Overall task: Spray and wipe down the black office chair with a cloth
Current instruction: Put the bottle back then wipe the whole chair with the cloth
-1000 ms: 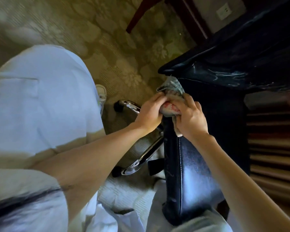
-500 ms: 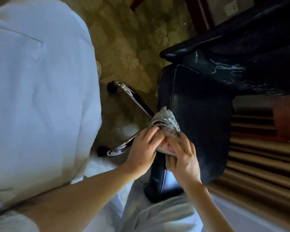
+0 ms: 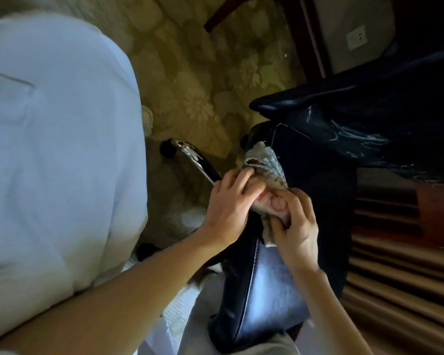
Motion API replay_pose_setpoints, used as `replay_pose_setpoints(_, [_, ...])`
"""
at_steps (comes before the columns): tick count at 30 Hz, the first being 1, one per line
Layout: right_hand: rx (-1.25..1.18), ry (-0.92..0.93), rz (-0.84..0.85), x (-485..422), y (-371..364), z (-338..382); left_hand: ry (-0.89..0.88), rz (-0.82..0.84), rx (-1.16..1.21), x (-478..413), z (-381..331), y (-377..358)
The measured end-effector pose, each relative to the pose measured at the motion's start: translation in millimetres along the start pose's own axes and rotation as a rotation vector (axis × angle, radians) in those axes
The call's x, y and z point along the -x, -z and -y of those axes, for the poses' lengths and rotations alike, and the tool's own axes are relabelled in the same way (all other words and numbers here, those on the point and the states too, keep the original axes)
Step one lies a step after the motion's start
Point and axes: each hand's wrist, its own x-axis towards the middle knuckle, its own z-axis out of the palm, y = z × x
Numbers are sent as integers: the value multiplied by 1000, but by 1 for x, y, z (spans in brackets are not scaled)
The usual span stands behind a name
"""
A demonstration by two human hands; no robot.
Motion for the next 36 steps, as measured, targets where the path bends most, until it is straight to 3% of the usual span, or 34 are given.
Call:
replay_pose_setpoints(6, [88, 27, -38, -106, -1, -1, -26, 1, 117, -103, 36, 4])
replay_pose_setpoints(11, [119, 44, -2, -116, -3, -1, -42, -11, 276, -110, 42, 2])
replay_pose_setpoints(22, [108, 169, 79, 27, -3, -7, 118, 105, 302, 56, 8, -3])
replay_pose_setpoints(27, [115, 79, 187, 134, -7, -14, 117, 158, 282, 154, -13, -10])
replay_pose_setpoints(32, [127, 106, 310, 208, 6, 3, 114, 361, 299, 227, -25, -11])
replay_pose_setpoints(36, [190, 154, 300, 220, 7, 3, -26, 360, 184, 247, -20, -17])
